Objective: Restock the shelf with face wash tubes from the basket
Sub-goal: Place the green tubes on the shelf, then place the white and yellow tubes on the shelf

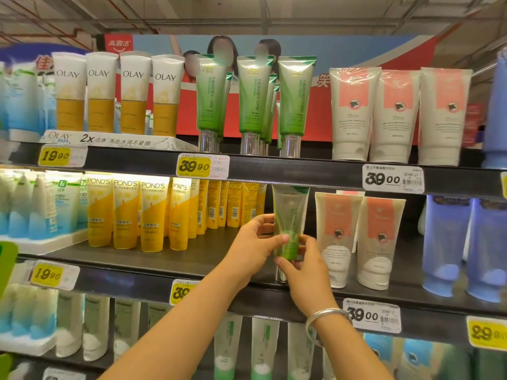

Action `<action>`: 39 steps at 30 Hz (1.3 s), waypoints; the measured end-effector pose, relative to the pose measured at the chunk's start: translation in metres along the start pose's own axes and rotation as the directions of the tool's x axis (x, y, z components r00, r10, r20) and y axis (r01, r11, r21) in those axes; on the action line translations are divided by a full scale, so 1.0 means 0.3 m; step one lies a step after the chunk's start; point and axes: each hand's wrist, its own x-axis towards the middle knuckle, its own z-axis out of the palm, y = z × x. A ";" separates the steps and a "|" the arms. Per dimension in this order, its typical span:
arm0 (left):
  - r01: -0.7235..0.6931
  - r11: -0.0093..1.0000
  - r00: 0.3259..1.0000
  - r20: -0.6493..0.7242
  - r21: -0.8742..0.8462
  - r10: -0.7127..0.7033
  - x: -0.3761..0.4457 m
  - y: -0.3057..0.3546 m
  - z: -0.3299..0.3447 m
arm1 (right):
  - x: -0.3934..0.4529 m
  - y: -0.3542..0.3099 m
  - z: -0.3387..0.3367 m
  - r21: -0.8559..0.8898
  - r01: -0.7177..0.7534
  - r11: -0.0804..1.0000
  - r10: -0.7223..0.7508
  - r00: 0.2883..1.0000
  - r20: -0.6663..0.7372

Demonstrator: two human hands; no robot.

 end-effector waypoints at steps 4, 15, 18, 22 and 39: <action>0.000 0.999 0.999 -0.037 0.034 0.002 -0.012 -0.002 0.006 | -0.001 -0.001 0.000 -0.018 -0.012 1.000 0.011 1.000 -0.019; -0.015 0.997 0.965 -0.260 0.077 0.034 -0.163 0.035 0.023 | -0.125 -0.027 -0.056 -0.056 0.121 0.991 -0.127 0.982 -0.137; 0.044 0.998 0.972 -0.234 0.033 -0.035 -0.255 0.027 0.037 | -0.182 -0.021 -0.081 0.000 0.122 0.992 -0.121 0.983 -0.136; 0.164 0.986 0.958 -0.233 -0.043 -0.169 -0.399 -0.030 0.062 | -0.289 0.020 -0.104 0.090 0.030 0.995 -0.026 0.999 -0.048; 0.863 0.502 0.497 0.086 0.048 -0.863 -1.110 -0.580 0.255 | -1.194 0.552 -0.312 0.248 -0.829 0.502 0.859 0.512 -0.029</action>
